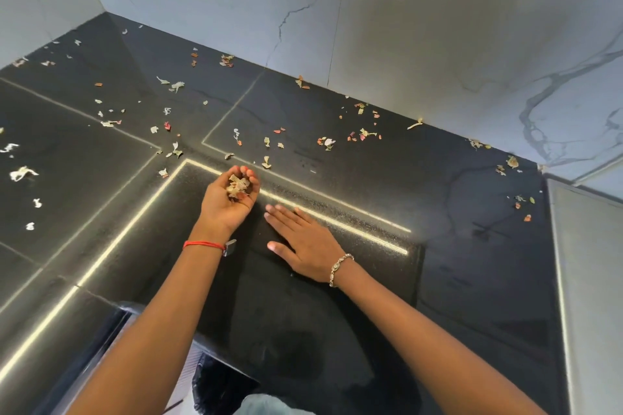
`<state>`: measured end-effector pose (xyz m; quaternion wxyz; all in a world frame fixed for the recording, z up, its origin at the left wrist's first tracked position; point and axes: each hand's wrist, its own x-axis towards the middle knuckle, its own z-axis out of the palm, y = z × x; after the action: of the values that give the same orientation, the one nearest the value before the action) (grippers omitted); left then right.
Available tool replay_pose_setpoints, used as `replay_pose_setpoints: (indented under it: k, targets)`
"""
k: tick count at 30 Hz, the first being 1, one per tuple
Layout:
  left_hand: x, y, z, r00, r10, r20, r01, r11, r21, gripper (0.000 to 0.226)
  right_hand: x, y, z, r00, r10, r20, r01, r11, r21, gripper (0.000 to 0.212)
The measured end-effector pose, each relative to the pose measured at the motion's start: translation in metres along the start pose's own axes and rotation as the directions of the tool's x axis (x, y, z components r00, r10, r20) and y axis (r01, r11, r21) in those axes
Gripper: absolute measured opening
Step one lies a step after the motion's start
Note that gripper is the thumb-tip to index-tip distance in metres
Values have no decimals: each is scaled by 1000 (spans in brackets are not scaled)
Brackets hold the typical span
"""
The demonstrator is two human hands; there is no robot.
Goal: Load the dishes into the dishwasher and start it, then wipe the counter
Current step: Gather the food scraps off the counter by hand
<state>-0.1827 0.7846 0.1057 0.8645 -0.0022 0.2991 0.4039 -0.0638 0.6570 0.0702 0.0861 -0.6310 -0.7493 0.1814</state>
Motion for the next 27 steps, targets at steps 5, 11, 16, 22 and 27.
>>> replay_pose_setpoints:
  k: [5,11,16,22,27]
  targets:
    - [-11,-1,-10,999,-8,-42,8,1000,-1,27,-37,5,-13,977,152,-150,-40,821,569,32]
    - [-25,0,-24,999,-21,-32,20,999,-34,26,-71,-21,12,860,491,-142,-457,863,217,71]
    - [-43,1,-32,999,2,-39,-3,1000,-23,26,-42,-61,35,897,423,-133,-418,906,59,99]
    - [-60,6,-40,999,30,-44,-31,999,-28,26,7,-60,29,945,310,-103,-315,948,-43,73]
    - [-64,3,-43,999,22,-46,-23,999,-24,26,-8,-52,16,994,101,-44,-102,995,-12,48]
